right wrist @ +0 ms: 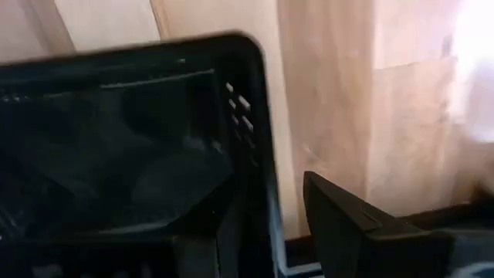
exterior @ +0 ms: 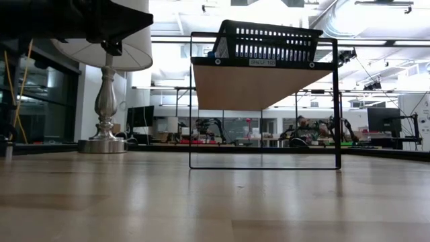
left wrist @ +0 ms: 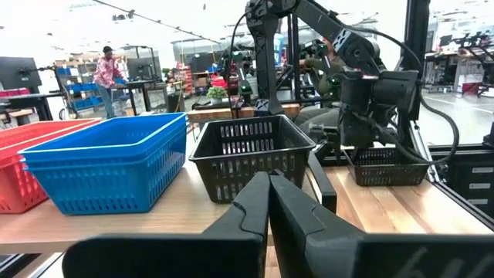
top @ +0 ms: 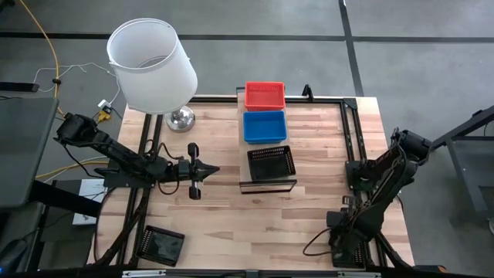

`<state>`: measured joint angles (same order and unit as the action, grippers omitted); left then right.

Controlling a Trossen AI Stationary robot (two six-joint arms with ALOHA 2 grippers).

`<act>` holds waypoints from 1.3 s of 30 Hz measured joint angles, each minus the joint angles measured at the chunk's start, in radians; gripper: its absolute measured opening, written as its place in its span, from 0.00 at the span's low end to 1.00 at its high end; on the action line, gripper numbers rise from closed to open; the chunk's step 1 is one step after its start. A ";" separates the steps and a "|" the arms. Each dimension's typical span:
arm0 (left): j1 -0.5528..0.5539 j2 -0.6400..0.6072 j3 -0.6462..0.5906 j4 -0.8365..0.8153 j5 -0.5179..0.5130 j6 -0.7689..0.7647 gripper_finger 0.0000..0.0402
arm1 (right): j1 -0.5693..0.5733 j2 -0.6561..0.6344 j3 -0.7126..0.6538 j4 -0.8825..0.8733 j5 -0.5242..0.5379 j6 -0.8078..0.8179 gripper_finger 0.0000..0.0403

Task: Stack baskets on shelf by color
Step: Stack the right black bin on top of the black bin on the shelf

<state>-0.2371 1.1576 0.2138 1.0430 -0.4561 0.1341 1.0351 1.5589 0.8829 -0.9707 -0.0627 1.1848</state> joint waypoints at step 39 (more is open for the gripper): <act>-0.009 0.000 0.000 -0.006 0.003 -0.002 0.00 | -0.426 -0.146 0.621 -0.044 0.793 0.069 0.00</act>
<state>-0.2459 1.1576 0.2138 1.0370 -0.4530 0.1319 0.6087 1.4124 1.5040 -1.0143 0.7301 1.2539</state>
